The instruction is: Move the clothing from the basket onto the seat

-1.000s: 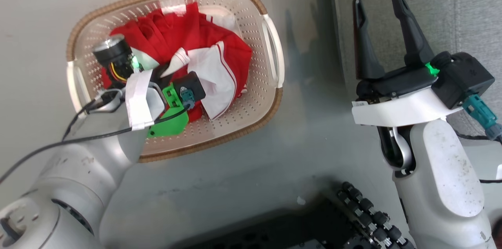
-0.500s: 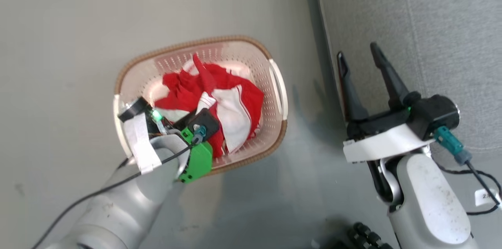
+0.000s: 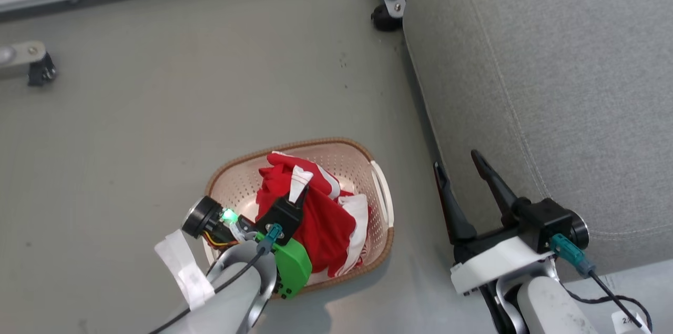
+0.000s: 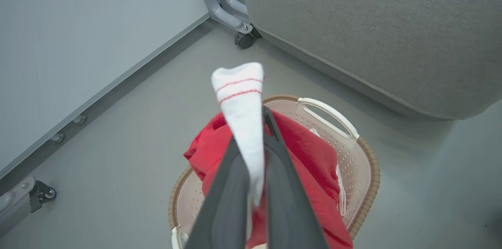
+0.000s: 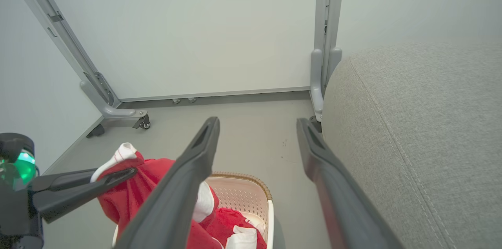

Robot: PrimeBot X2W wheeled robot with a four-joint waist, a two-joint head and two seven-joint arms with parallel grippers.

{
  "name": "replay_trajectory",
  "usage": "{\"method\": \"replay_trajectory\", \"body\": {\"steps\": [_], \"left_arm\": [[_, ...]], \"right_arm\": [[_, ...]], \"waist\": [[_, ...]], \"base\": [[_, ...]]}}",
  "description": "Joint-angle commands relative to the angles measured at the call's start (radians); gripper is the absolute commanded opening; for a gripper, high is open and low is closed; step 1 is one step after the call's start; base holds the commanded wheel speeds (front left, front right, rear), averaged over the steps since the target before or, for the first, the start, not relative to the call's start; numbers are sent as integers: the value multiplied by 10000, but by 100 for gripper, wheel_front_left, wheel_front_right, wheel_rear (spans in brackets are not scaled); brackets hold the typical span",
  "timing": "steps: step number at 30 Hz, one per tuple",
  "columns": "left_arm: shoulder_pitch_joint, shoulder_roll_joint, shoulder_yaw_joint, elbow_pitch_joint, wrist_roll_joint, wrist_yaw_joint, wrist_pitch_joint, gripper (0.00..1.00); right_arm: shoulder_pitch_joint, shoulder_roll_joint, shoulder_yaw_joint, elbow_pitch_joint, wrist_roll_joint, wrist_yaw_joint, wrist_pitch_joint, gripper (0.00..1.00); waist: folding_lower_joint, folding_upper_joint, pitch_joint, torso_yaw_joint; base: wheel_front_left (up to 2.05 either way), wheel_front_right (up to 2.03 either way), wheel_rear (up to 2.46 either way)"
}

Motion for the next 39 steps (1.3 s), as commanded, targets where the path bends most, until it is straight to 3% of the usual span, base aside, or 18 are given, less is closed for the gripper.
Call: {"method": "replay_trajectory", "body": {"steps": [1,7,20,39], "left_arm": [[370,85,81,-235,-19,191,-4,0],[1367,214,697,-1900,-18,605,-5,0],[2052,348,1731,-4297,-17,515,-4,0],[1000,-371,1272,-5089,-59,164,128,0]], "right_arm": [[300,-38,37,83,61,1,-30,100],[979,-36,82,264,57,1,-30,100],[1471,-36,297,326,151,1,-30,100],[433,-39,2349,-351,864,1,-30,100]], "waist": [[1,0,-1807,197],[1,0,-2775,282],[1,0,-3410,383],[1,0,-3139,598]], "base": [[0,0,0],[0,0,0],[0,0,0],[0,0,0]]}}
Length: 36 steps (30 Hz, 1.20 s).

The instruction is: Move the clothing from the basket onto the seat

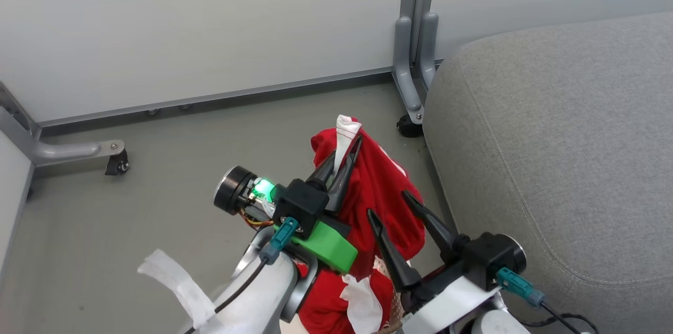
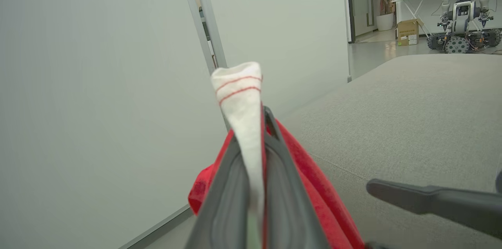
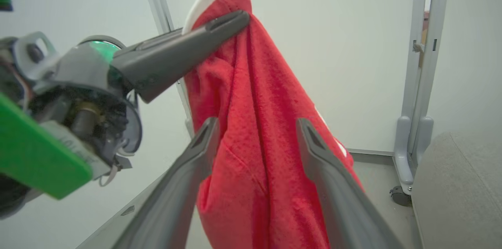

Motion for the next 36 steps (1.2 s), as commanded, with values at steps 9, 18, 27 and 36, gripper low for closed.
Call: {"method": "replay_trajectory", "body": {"steps": [9,18,27,36], "left_arm": [[-608,-399,-634,-600,-159,-80,247,0],[-622,-304,-874,-1049,-104,142,495,0],[-339,3,-831,-692,-174,289,560,0],[-170,88,-660,-553,-371,492,574,33]], "right_arm": [[-511,-48,151,1214,147,1,-28,100],[-709,-33,127,1835,252,1,-30,0],[-432,-39,116,1784,127,-1,-30,0],[-210,-40,-84,1805,45,-1,-30,0]], "waist": [[1,0,151,114],[1,0,246,169],[1,0,225,209],[1,0,143,273]], "base": [[0,0,0],[0,0,0],[0,0,0],[0,0,0]]}}
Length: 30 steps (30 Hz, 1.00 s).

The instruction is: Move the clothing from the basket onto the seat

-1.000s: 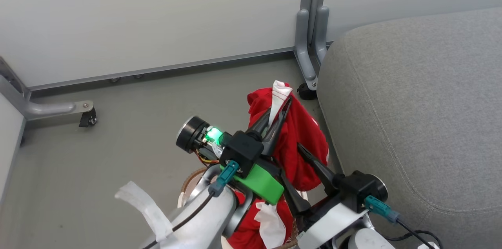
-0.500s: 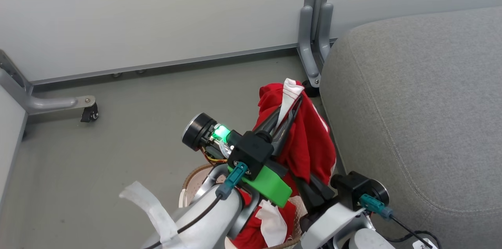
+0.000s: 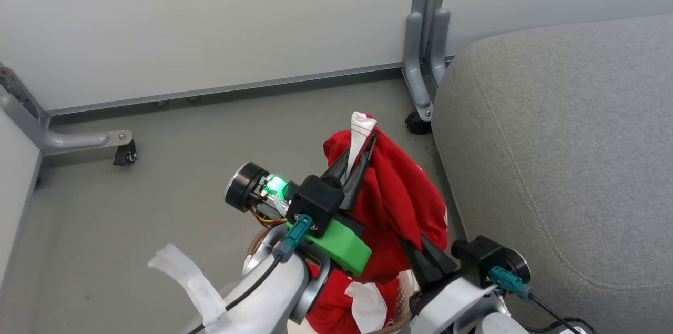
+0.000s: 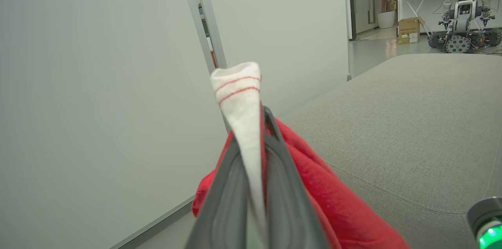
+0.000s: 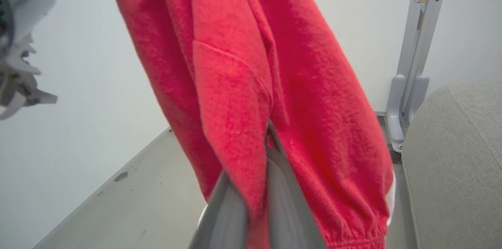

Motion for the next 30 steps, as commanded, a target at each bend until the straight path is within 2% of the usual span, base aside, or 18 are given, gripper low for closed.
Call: {"method": "replay_trajectory", "body": {"steps": [1,2,3,22,30], "left_arm": [[155,34,25,21,-54,61,19,39],[169,30,59,17,-74,107,35,79],[174,39,81,18,-92,128,41,100],[224,162,76,119,-342,303,139,100],[364,282,209,135,-536,376,129,100]], "right_arm": [[158,-37,-55,-5,-69,-3,-30,0],[167,-35,-75,-1,-69,-3,-30,0],[179,-35,-91,1,-80,-3,-30,0],[96,-35,-118,-9,-173,-3,-29,0],[-1,-35,-353,-219,-351,-3,-29,0]], "waist": [[1,0,-8,17],[1,0,-10,24],[1,0,-15,27],[1,0,-25,-107],[1,0,180,-471]], "base": [[0,0,0],[0,0,0],[0,0,0],[0,0,0],[0,0,0]]}}
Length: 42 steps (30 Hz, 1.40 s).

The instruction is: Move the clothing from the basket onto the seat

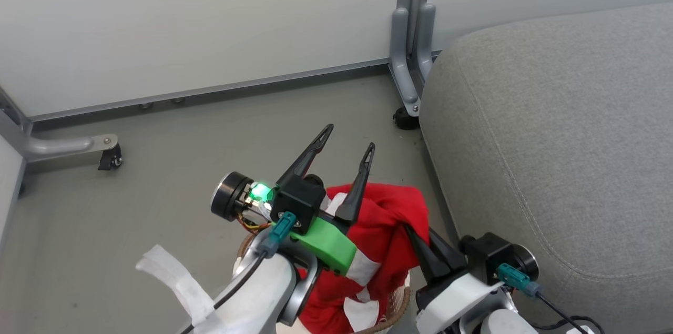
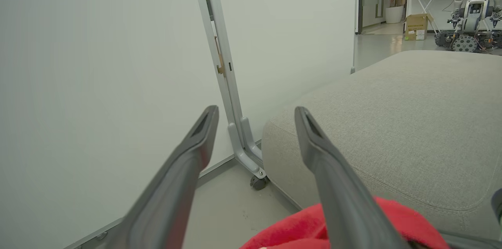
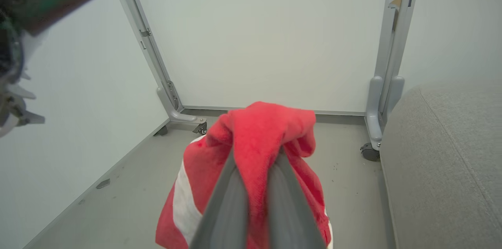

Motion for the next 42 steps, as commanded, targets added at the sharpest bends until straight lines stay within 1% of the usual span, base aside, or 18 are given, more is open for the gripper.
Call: {"method": "replay_trajectory", "body": {"steps": [1,6,9,17,20,26,31,35,38,40,42], "left_arm": [[211,106,90,24,-111,34,26,100],[389,292,266,62,-493,-92,19,100],[461,428,407,102,-599,-70,-111,100],[613,971,572,323,-495,-258,-564,100],[670,1084,646,414,-465,-289,-660,100],[771,1182,594,534,-322,-324,-733,100],[450,1183,321,619,-90,-464,-660,100],[147,1078,24,577,116,-622,-491,100],[-174,964,-210,457,244,-730,-310,100],[-348,980,-294,367,366,-781,-217,100],[-556,958,-462,225,510,-848,-78,100]], "right_arm": [[-92,-33,-73,-118,-101,-3,-29,0],[-123,-39,-385,-499,-190,-3,-29,0],[-63,-32,-637,-797,-239,-3,-29,0],[21,-27,-1308,-1757,-67,-1,-31,0],[-15,-24,-1529,-2122,-28,-1,-29,0],[-84,-16,-1859,-2732,160,-1,-29,0],[-283,-19,-2220,-3106,223,-1,-29,0],[-796,-21,-2706,-3100,154,-1,-29,0],[-1643,-26,-3519,-3135,987,-1,-29,0],[-2430,-6,-3936,-3052,933,-1,-29,0],[-3260,-36,-4606,-2953,923,-4,-29,0]], "waist": [[0,0,146,-202],[0,0,447,-777],[0,0,690,-1186],[0,0,1633,-2553],[0,0,1949,-3017],[0,0,2486,-3625],[0,0,2923,-3760],[0,0,3448,-3610],[0,0,4087,-3325],[0,0,4540,-3135],[0,0,5081,-2894]], "base": [[0,0,0],[0,0,0],[0,0,0],[0,0,0],[0,0,0],[0,0,0],[0,0,0],[0,0,0],[0,0,0],[0,0,0],[0,0,0]]}}
